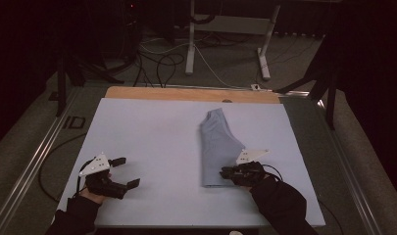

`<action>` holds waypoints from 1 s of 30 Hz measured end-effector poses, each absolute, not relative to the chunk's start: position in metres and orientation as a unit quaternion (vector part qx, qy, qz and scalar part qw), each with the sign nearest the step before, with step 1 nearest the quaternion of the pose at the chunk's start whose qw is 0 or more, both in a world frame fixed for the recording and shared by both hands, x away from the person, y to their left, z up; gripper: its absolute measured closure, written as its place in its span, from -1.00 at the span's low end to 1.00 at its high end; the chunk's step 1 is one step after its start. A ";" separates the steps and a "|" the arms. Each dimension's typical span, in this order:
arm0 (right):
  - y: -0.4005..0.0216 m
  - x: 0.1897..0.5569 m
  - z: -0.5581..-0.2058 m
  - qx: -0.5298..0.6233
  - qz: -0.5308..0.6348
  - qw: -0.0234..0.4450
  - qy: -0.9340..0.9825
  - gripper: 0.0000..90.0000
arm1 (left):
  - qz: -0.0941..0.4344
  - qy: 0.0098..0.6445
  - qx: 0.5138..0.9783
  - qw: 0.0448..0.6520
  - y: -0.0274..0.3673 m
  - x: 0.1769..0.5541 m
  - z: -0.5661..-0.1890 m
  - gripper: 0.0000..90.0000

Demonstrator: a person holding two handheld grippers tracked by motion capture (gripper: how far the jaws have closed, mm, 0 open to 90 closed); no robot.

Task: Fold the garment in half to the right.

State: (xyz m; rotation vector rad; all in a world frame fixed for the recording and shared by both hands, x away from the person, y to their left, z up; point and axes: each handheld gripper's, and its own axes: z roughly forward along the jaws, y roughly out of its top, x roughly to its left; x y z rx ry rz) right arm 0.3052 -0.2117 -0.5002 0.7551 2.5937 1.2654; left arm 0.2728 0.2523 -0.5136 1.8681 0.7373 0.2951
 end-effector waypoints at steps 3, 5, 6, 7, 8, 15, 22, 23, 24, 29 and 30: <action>-0.216 0.306 -0.496 0.257 0.440 0.083 0.856 0.31 | 0.122 0.311 0.780 0.530 0.253 0.273 -0.514 -0.99; -0.218 0.307 -0.493 0.259 0.446 0.089 0.852 0.16 | 0.122 0.308 0.782 0.528 0.252 0.273 -0.514 -0.99; -0.219 0.307 -0.493 0.259 0.447 0.088 0.852 0.10 | 0.122 0.308 0.783 0.527 0.252 0.273 -0.514 -0.99; -0.219 0.308 -0.492 0.259 0.451 0.089 0.849 0.04 | 0.121 0.309 0.782 0.528 0.252 0.273 -0.514 -0.99; -0.220 0.308 -0.492 0.263 0.454 0.088 0.847 0.01 | 0.121 0.309 0.782 0.528 0.252 0.273 -0.514 -0.99; -0.219 0.312 -0.491 0.270 0.460 0.079 0.842 -0.56 | 0.121 0.307 0.784 0.526 0.253 0.273 -0.514 -0.99; -0.226 0.318 -0.492 0.276 0.468 0.067 0.837 -0.80 | 0.121 0.308 0.782 0.528 0.253 0.273 -0.513 -0.99; -0.228 0.320 -0.493 0.282 0.473 0.067 0.832 -0.81 | 0.121 0.308 0.782 0.528 0.253 0.273 -0.513 -0.99; -0.228 0.320 -0.493 0.282 0.473 0.067 0.832 -0.81 | 0.121 0.309 0.781 0.529 0.253 0.273 -0.513 -0.99; -0.235 0.320 -0.495 0.281 0.480 0.093 0.826 -0.81 | 0.120 0.308 0.782 0.528 0.253 0.273 -0.513 -0.99; -0.236 0.319 -0.495 0.281 0.478 0.094 0.827 -0.81 | 0.120 0.308 0.782 0.528 0.253 0.272 -0.513 -0.99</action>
